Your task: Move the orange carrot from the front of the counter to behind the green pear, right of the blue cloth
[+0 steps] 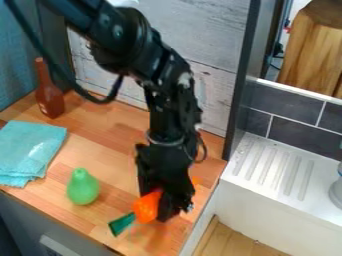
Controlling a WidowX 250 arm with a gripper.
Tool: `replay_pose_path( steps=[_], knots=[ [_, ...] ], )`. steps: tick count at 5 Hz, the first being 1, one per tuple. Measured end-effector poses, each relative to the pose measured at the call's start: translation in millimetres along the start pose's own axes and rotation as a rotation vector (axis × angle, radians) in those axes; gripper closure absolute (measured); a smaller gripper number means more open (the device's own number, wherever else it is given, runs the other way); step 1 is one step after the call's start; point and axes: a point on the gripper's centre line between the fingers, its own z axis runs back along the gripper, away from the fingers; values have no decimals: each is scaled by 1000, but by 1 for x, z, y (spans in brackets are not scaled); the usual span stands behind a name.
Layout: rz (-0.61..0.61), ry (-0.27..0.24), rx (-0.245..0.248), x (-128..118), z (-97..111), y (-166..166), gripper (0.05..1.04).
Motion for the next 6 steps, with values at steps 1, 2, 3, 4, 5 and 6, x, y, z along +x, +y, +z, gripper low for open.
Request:
replay_pose_path(
  steps=[1,2,3,4,5,6],
  knots=[
    [18,-73,-15,8,36,11,491],
    [110,-90,-11,8,55,40,491],
    [225,-108,-9,3,68,73,491],
    [338,-106,18,-10,77,113,491],
    [371,-57,25,-10,64,135,491],
    [415,-39,17,-5,45,148,491]
  ],
)
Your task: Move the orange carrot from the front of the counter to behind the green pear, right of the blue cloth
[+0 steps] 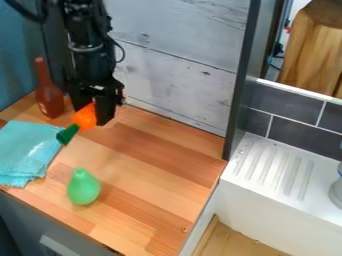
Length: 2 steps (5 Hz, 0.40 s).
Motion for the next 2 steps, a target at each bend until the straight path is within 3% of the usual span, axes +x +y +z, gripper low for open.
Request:
replay_pose_path(
  steps=[2],
  knots=[
    [55,26,19,18,-27,7,491]
  ],
)
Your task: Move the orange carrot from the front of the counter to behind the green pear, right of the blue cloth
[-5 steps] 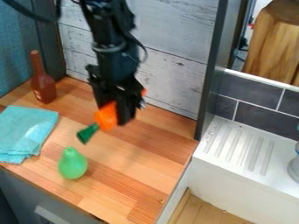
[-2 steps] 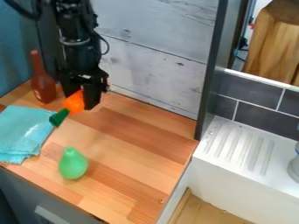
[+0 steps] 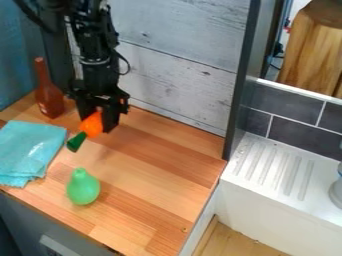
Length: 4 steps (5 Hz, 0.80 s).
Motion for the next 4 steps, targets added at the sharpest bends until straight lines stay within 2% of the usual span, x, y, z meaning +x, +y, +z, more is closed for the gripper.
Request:
replay_pose_path(
  steps=[2,3,4],
  knots=[
    [39,75,25,10,-30,7,491],
    [45,91,21,9,-37,7,492],
    [28,111,18,12,-38,7,446]
  ],
)
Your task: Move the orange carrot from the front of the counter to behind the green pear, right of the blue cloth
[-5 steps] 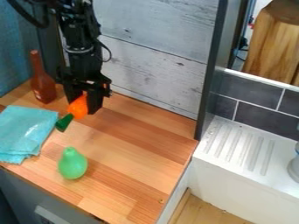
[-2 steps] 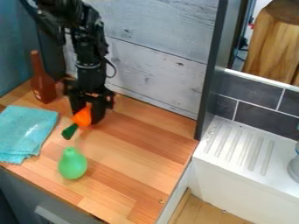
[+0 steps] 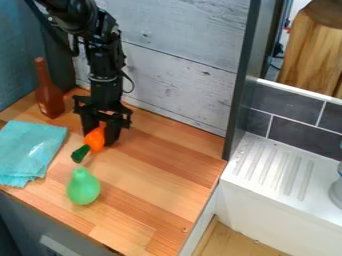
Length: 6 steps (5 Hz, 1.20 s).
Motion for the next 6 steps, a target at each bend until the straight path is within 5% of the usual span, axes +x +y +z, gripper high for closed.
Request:
replay_pose_path(
  steps=[1,2,4,5,6],
  knots=[
    [-15,17,-9,-3,0,-1,164],
    [-33,-41,-4,-12,30,-2,73],
    [-101,-208,-5,-23,77,-34,82],
    [-163,-272,22,-57,106,-49,83],
    [-251,-249,24,-88,113,-72,83]
  ],
)
